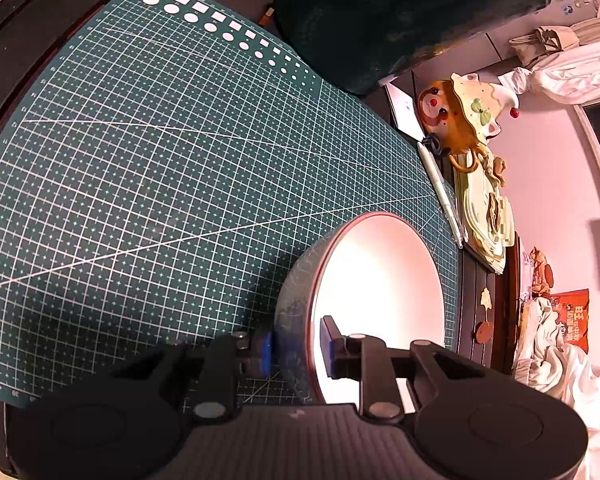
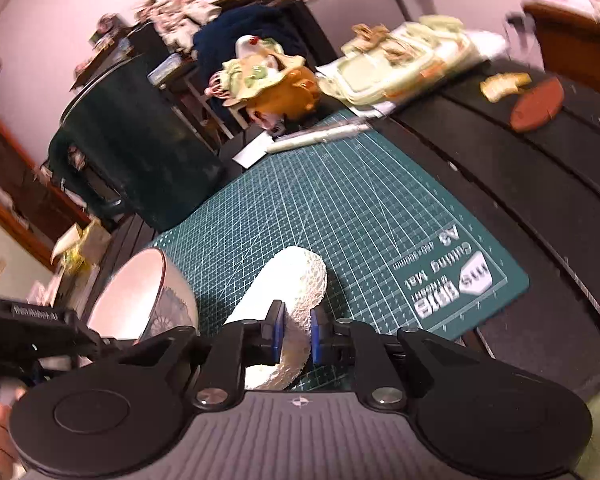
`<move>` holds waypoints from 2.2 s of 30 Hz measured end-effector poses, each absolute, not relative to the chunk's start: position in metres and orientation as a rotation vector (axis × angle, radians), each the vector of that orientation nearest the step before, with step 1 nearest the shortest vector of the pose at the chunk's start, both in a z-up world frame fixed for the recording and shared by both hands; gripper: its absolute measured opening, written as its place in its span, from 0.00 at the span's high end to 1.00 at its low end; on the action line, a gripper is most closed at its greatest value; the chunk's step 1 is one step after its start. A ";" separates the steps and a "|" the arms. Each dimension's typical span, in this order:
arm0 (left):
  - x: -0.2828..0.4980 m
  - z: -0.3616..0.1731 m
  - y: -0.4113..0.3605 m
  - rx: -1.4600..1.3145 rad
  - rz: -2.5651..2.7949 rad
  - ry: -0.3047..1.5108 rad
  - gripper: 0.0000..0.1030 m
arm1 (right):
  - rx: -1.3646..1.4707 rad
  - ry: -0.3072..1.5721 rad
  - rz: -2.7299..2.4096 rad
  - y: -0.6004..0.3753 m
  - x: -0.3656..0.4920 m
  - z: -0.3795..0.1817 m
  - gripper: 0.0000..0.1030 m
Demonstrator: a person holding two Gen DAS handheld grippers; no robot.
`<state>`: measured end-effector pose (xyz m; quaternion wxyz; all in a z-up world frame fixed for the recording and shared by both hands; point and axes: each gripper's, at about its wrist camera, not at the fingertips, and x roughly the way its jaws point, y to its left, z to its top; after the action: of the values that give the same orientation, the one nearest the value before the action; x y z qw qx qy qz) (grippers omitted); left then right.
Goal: Clean bowl
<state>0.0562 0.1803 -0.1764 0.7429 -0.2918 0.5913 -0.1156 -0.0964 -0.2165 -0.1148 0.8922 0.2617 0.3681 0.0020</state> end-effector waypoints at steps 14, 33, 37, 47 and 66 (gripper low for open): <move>0.065 -0.184 0.178 -0.642 -0.251 1.292 0.78 | 0.430 0.729 -0.043 -0.199 -0.099 -0.111 0.90; 0.062 -0.186 0.183 -0.646 -0.253 1.292 0.78 | 0.829 0.726 0.149 -0.211 -0.096 -0.091 0.92; 0.060 -0.185 0.186 -0.643 -0.250 1.294 0.78 | 0.878 0.656 0.169 -0.223 -0.098 -0.075 0.92; 0.059 -0.182 0.187 -0.642 -0.250 1.296 0.78 | 0.932 0.710 0.160 -0.221 -0.097 -0.086 0.92; 0.058 -0.180 0.191 -0.640 -0.252 1.295 0.78 | 0.972 0.709 0.169 -0.226 -0.098 -0.085 0.92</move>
<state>0.0581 0.1911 -0.1798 0.7431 -0.2919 0.5911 -0.1152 -0.0978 -0.2262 -0.0854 0.8212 0.4565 0.3332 0.0794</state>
